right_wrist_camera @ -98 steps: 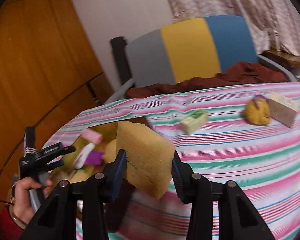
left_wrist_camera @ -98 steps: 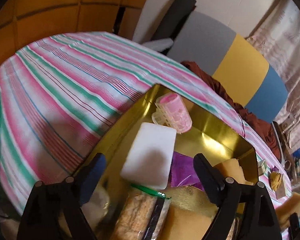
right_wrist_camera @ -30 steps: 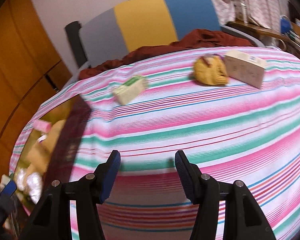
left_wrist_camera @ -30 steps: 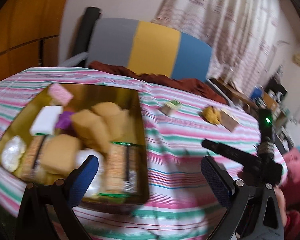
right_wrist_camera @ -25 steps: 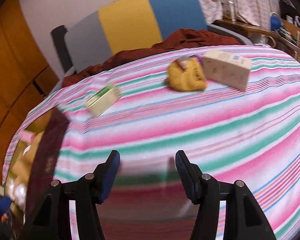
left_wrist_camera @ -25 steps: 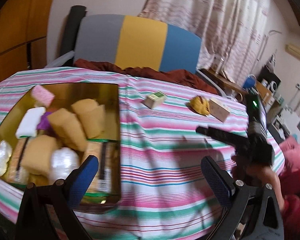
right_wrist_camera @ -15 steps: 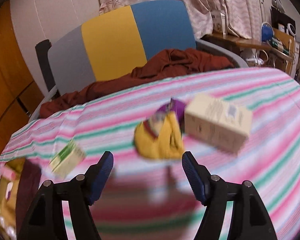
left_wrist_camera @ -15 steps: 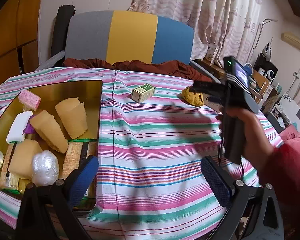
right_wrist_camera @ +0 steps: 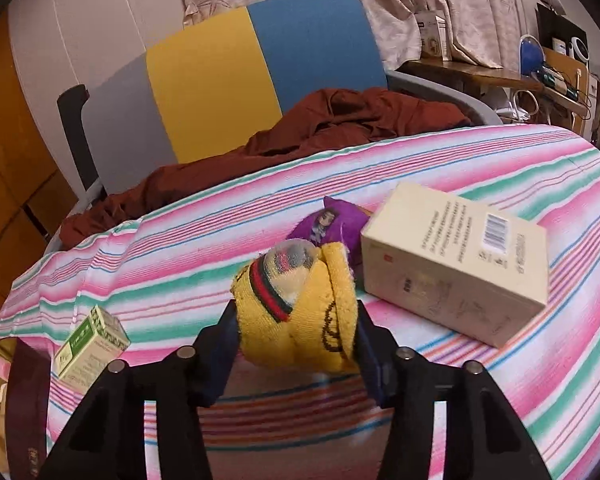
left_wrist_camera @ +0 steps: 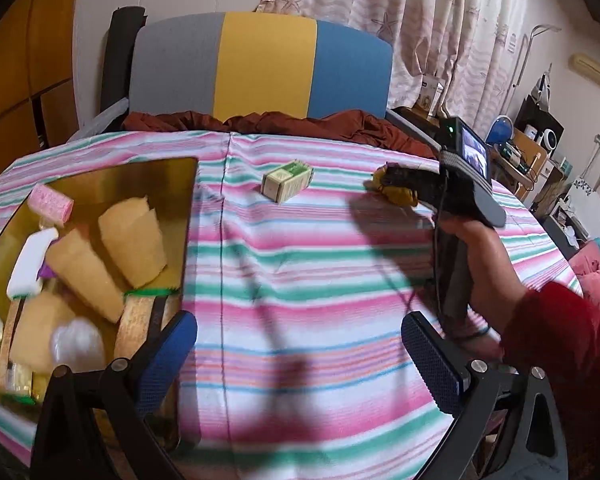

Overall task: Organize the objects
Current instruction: 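Move the right tool back to the bed and grasp the yellow knitted pouch, then grasp the green-and-white box with the left tool while the right tool holds the pouch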

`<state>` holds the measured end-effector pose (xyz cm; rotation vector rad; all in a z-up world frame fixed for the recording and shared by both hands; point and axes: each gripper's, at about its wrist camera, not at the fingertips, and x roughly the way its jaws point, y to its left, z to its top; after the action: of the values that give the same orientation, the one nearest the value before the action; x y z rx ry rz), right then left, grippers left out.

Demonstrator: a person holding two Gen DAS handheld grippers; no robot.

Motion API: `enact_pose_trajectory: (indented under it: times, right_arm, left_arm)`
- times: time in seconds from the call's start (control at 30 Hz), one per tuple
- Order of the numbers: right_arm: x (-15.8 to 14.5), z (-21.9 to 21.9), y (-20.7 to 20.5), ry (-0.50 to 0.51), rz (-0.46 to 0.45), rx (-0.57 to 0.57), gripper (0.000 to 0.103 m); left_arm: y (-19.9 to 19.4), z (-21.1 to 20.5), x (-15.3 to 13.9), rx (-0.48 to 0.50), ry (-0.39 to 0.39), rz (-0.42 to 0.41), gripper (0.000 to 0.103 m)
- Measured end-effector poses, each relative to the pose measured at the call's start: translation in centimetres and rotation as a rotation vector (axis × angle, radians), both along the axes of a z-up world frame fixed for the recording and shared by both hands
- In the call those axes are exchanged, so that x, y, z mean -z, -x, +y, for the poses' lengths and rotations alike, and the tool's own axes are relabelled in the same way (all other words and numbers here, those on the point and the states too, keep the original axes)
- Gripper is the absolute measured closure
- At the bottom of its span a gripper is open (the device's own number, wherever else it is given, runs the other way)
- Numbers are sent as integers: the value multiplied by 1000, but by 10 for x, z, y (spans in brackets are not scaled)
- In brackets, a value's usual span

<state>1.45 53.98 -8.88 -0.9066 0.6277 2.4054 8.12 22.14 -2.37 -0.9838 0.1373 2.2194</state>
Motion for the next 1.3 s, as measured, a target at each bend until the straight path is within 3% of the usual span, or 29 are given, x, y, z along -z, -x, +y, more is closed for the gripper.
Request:
enact_pose_trajectory:
  times: [0.3,0.47,0.7,0.83,0.93,1.03,1.1,1.17,1.3]
  right_arm:
    - [-2,-29,-42,22,36,-28,52]
    - [1,-28,-57,45,64,12,52]
    - [7,-20,-61,91,92,31,51]
    - [8,-19,-63,92,97,34,51]
    - [9,-19,-64,95,99,36,51]
    - [10,-18,-65,97,103,36,51]
    - [10,-18,-65,101,107,37,51]
    - [11,-17,-65,104,110,39,51]
    - [11,-17,-66,107,112,42,51]
  left_arm:
    - [39,45,-11,3,52,21,0]
    - [76,79,-12,-16,88,43,0]
    - [123,130,-7,-11,175,130,0]
    - [149,154,13,-11,284,153,1]
    - [163,163,31,-17,337,117,11]
    - [171,165,45,-16,335,45,25]
    - [168,165,50,-5,329,40,31]
    - [162,166,56,6,329,35,51]
    - [151,165,60,27,287,52,68]
